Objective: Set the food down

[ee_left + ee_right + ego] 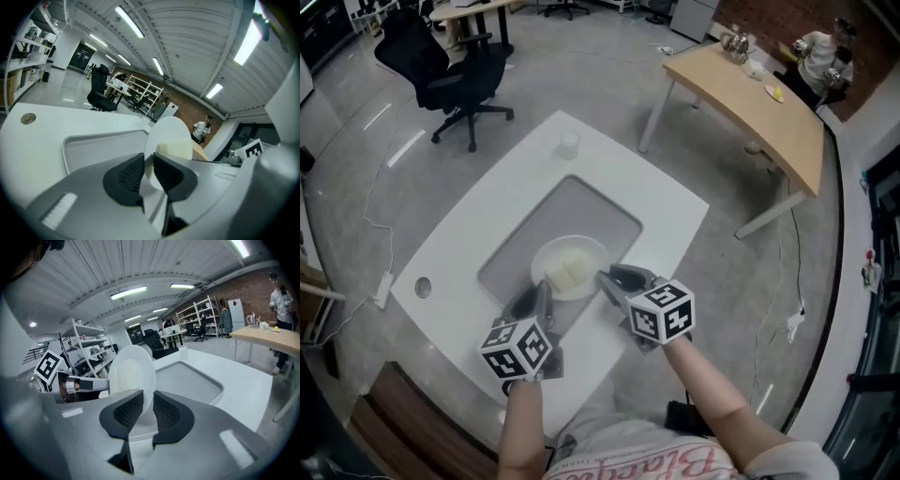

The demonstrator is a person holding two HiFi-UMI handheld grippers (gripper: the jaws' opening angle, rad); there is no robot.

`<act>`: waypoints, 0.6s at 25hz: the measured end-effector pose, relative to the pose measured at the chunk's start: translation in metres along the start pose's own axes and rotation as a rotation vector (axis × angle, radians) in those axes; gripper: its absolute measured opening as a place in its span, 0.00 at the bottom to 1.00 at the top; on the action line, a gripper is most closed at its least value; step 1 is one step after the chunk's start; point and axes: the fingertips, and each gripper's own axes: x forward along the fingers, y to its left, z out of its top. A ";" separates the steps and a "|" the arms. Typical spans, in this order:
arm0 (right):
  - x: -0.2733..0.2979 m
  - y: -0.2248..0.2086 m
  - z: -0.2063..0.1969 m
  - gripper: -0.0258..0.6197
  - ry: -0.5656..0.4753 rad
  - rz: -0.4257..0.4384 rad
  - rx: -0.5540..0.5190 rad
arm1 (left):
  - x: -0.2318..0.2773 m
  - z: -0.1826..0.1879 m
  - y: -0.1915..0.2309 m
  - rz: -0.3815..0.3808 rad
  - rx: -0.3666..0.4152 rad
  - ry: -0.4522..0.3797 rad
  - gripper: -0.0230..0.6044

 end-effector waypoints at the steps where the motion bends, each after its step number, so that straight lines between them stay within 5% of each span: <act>1: 0.010 -0.005 -0.003 0.15 0.023 -0.003 0.010 | 0.008 -0.003 0.007 0.009 -0.013 0.022 0.13; 9: 0.058 -0.029 -0.033 0.17 0.230 -0.061 0.072 | 0.043 -0.025 0.042 0.081 -0.032 0.182 0.13; 15: 0.066 -0.033 -0.038 0.20 0.292 -0.104 0.058 | 0.052 -0.034 0.051 0.102 -0.045 0.258 0.15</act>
